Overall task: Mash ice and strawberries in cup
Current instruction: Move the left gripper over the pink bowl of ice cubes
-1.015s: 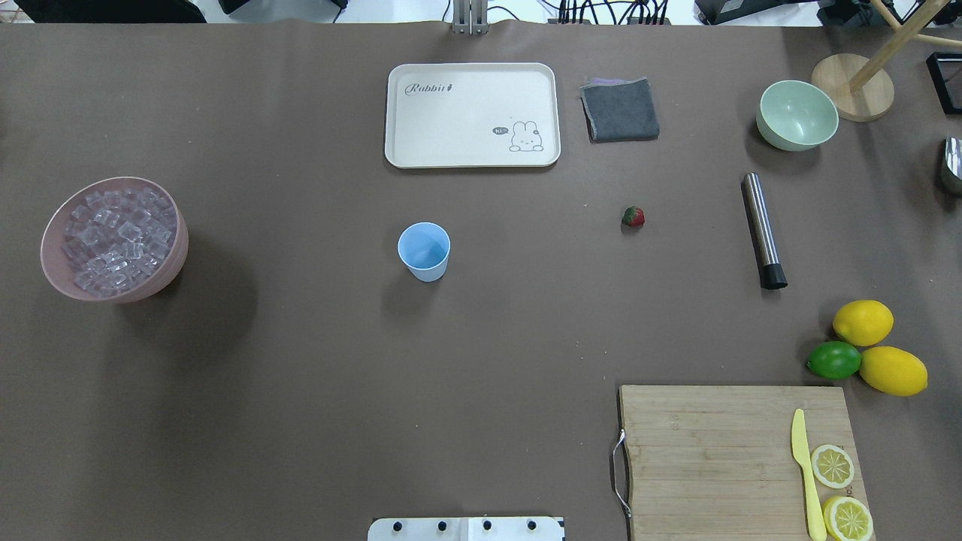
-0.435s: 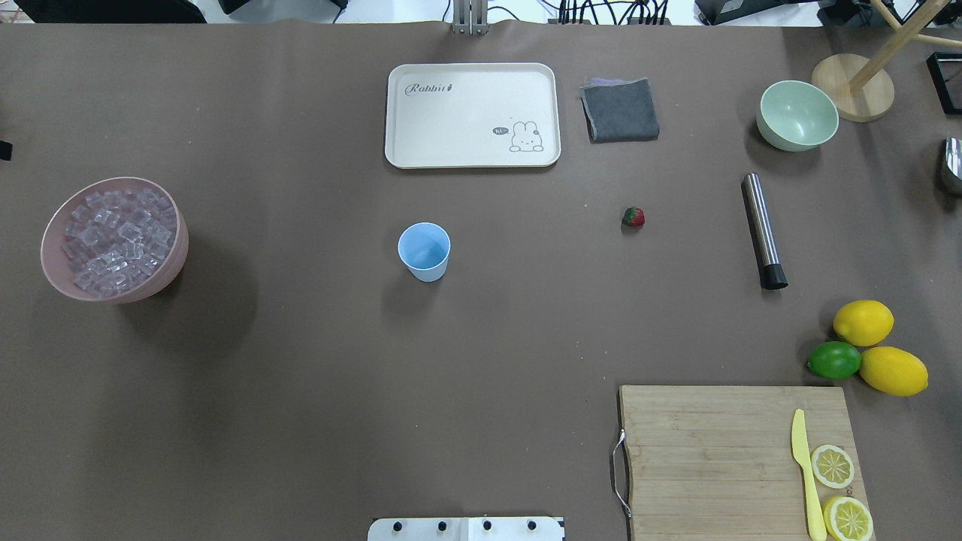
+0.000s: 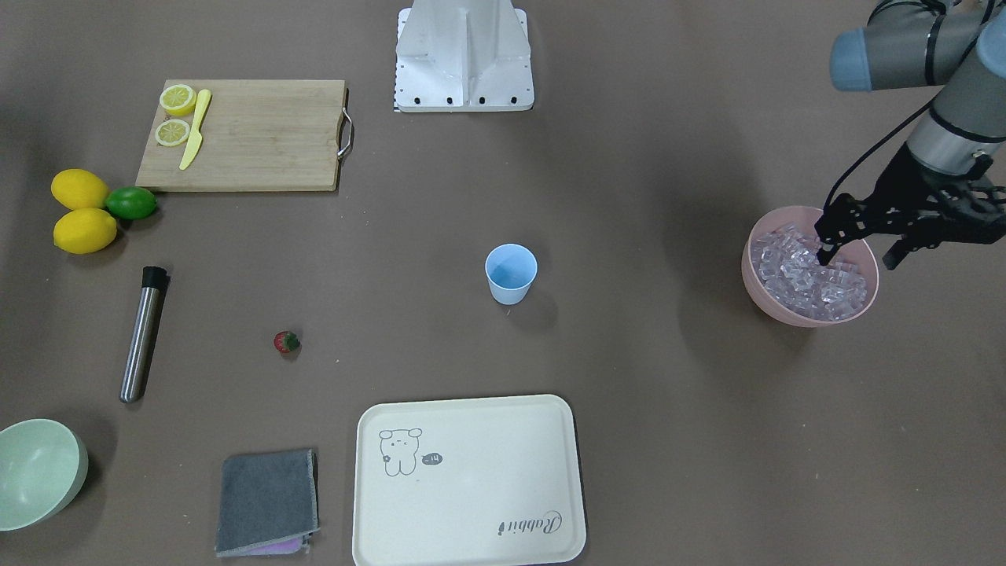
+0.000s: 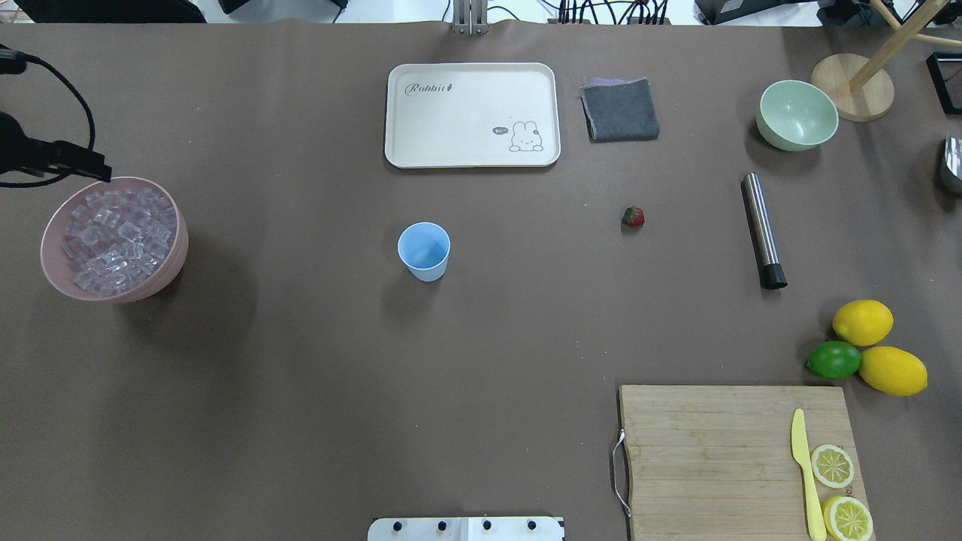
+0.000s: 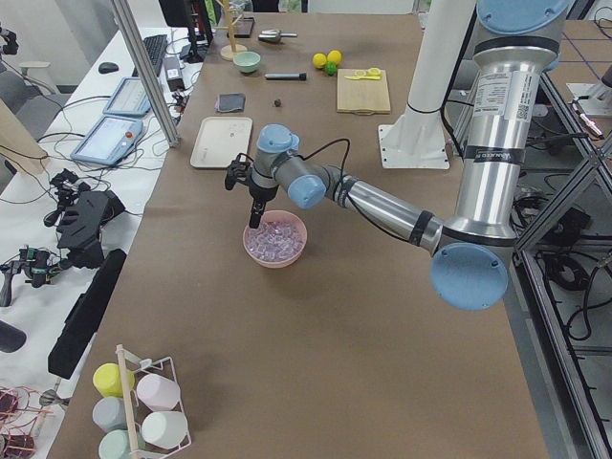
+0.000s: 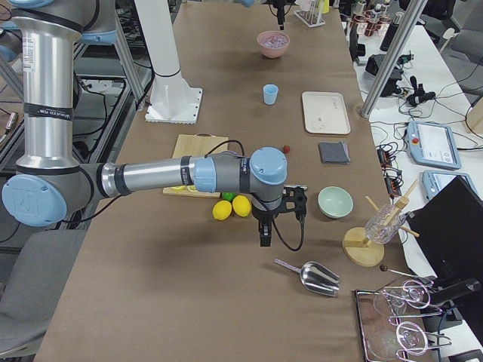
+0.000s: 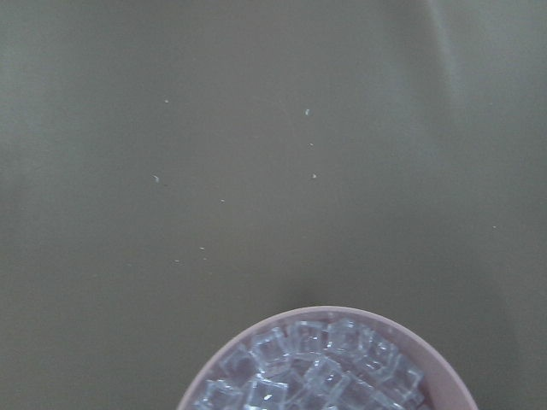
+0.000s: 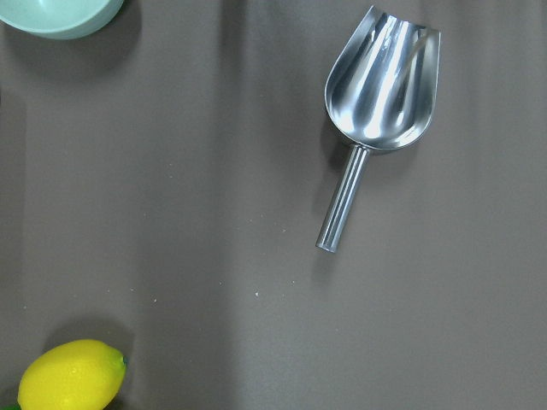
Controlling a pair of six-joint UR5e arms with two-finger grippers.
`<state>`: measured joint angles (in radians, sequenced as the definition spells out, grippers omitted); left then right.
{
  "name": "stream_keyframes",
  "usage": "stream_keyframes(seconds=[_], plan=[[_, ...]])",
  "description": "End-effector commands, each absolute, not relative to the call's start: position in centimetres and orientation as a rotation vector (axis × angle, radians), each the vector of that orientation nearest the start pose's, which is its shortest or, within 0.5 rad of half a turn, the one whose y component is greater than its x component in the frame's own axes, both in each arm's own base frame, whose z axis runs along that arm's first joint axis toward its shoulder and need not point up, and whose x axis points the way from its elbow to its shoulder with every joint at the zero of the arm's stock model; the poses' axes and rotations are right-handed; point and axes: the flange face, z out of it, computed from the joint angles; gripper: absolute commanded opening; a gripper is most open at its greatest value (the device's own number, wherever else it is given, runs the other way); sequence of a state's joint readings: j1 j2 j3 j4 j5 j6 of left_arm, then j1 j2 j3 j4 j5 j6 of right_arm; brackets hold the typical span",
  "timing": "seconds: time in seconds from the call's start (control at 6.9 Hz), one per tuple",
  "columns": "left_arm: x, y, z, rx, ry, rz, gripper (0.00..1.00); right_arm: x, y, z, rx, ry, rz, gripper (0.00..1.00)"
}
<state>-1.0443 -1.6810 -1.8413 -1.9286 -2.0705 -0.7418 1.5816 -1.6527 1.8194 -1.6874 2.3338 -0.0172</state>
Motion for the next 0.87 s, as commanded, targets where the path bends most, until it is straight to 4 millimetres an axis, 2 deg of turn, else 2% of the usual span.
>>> stream_keyframes(seconds=[0.0, 0.72], plan=[[22.2, -51.2, 44.8, 0.266, 0.803, 0.0, 0.95, 6.9, -45.4, 58.8, 0.058, -0.761, -0.026, 1.0], [24.9, -51.6, 48.0, 0.2, 0.772, 0.018, 0.92, 6.9, -45.3, 59.1, 0.051, -0.765, -0.023, 1.0]])
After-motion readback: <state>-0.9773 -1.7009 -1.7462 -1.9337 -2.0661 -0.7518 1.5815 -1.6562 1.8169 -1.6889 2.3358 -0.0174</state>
